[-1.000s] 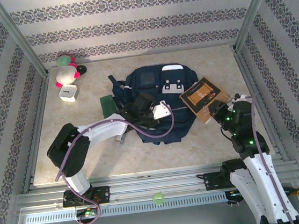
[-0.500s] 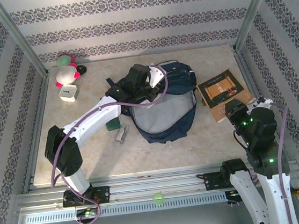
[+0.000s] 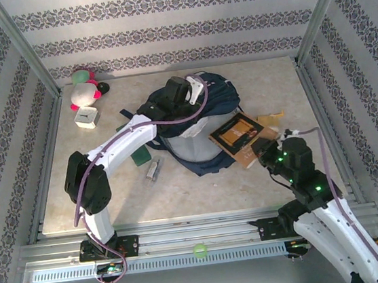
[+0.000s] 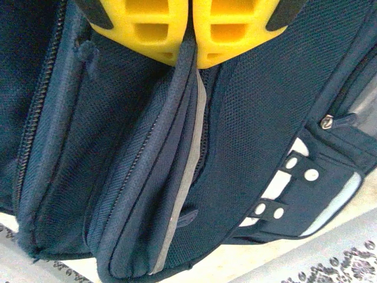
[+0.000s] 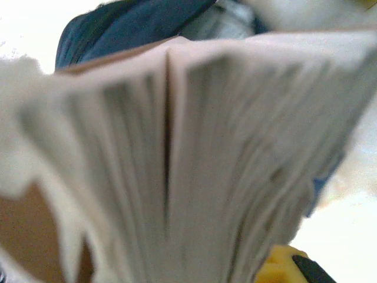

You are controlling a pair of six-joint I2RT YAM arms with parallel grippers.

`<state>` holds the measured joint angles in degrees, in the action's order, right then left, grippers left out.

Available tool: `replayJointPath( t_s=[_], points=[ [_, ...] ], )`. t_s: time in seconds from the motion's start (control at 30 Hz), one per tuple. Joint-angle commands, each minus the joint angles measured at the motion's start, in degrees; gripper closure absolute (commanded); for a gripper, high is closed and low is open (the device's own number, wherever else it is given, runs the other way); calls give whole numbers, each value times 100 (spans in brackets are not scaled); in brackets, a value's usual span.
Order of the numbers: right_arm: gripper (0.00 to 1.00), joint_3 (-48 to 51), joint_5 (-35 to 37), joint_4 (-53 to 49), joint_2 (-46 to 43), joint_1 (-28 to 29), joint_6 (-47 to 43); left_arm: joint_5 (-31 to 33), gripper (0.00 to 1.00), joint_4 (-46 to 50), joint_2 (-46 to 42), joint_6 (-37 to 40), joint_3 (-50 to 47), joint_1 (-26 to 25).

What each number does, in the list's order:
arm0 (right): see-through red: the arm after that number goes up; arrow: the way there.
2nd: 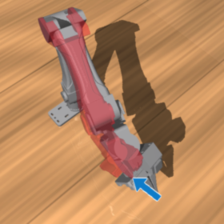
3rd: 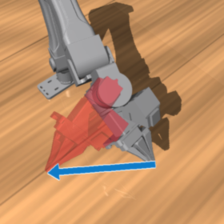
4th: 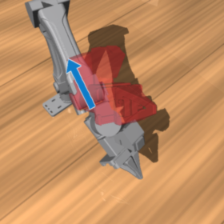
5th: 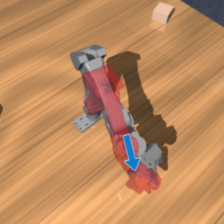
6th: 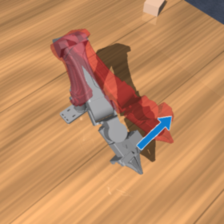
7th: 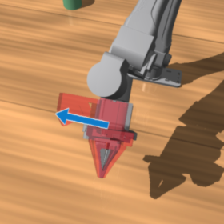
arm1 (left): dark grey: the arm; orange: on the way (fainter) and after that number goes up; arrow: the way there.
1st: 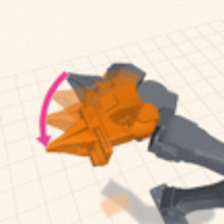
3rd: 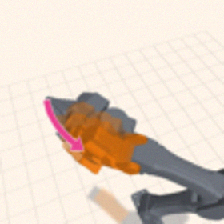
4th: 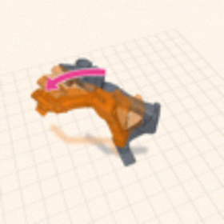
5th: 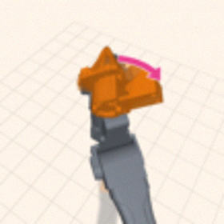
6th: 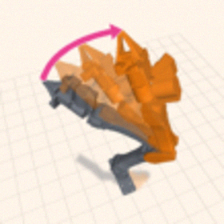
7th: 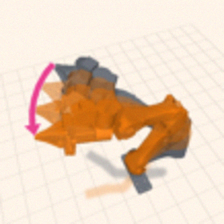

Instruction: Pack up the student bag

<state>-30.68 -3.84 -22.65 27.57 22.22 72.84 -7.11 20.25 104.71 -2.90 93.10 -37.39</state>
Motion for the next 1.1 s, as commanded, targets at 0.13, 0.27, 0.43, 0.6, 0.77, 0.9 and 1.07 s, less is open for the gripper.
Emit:
replayJointPath(
  t_s=[0.13,0.27,0.43,0.6,0.77,0.9,1.07],
  points=[
    [100,587,934,3377,907,853,482,-260,100,-179,-159,-239,436,72],
    [100,747,1612,4768,2018,1183,748,-451,100,-140,-213,-227,635,117],
    [100,417,1676,6034,3566,1224,1020,-556,100,-134,-291,-189,750,141],
    [100,-83,2065,6515,4764,1272,1020,-692,100,-161,-389,-175,749,178],
    [100,-703,2088,7231,6038,1156,1097,-777,100,-153,-487,-141,757,236],
    [100,-1133,2151,7488,6963,1092,1171,-808,100,-177,-556,-106,758,279],
    [100,-1312,2087,7544,7587,982,1339,-899,100,-190,-581,-106,797,325]
  ],
)
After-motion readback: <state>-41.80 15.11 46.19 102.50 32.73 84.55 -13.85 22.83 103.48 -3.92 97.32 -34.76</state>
